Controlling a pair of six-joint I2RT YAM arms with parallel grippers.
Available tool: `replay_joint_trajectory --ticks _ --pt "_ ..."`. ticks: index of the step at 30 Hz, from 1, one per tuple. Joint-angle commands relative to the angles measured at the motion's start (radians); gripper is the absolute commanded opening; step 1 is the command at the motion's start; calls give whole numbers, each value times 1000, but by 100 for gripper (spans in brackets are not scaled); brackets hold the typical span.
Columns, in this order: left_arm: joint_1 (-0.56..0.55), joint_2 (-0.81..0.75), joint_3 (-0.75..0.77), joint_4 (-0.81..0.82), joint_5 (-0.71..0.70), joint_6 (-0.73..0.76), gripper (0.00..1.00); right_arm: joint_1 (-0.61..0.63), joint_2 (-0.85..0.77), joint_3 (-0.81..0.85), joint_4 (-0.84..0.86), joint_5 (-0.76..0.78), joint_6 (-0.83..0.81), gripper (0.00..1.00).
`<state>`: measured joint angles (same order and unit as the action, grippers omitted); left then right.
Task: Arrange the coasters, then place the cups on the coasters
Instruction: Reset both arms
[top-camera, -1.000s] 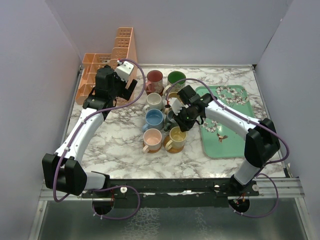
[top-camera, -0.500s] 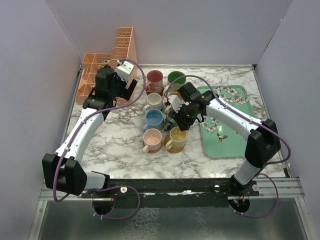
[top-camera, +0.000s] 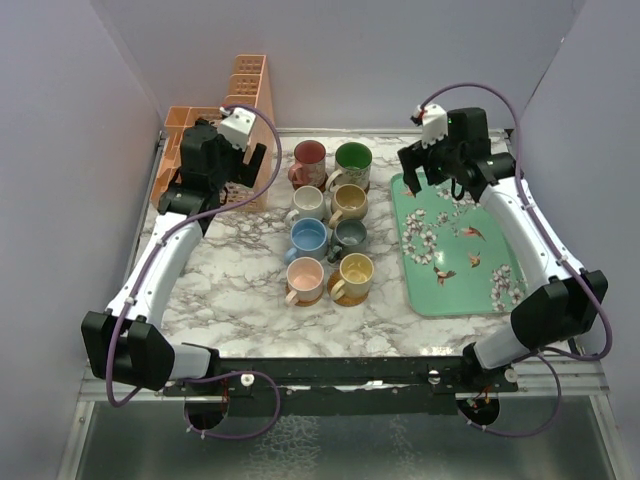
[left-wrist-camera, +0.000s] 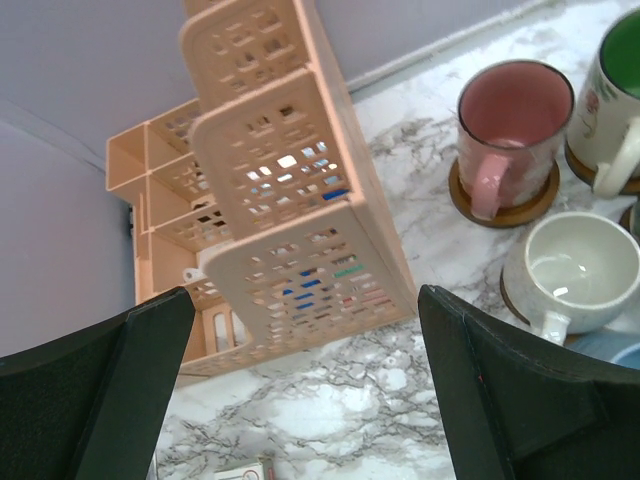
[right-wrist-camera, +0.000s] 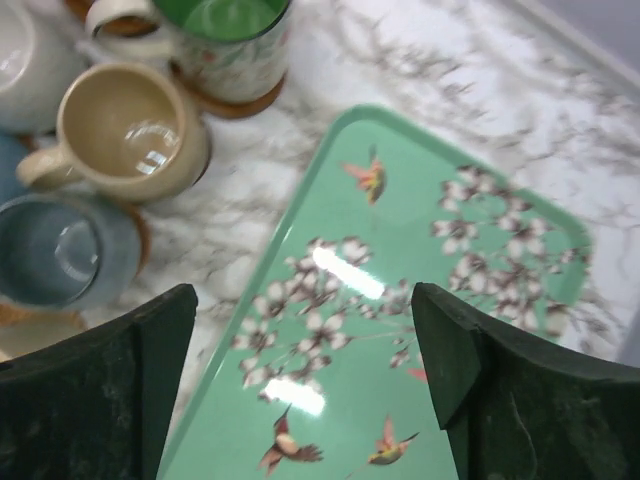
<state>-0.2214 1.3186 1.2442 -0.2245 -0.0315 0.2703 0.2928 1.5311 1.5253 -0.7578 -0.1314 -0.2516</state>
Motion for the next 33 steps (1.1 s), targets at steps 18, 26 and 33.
replay_joint_trajectory --ticks 18,26,33 --pt "112 -23 50 153 -27 -101 99 -44 -191 -302 677 214 40 100" --pt "116 -67 -44 171 99 -95 99 -46 -368 -403 699 185 1 100" --pt "116 -111 -55 160 136 -105 99 -67 -417 -416 678 182 2 100"
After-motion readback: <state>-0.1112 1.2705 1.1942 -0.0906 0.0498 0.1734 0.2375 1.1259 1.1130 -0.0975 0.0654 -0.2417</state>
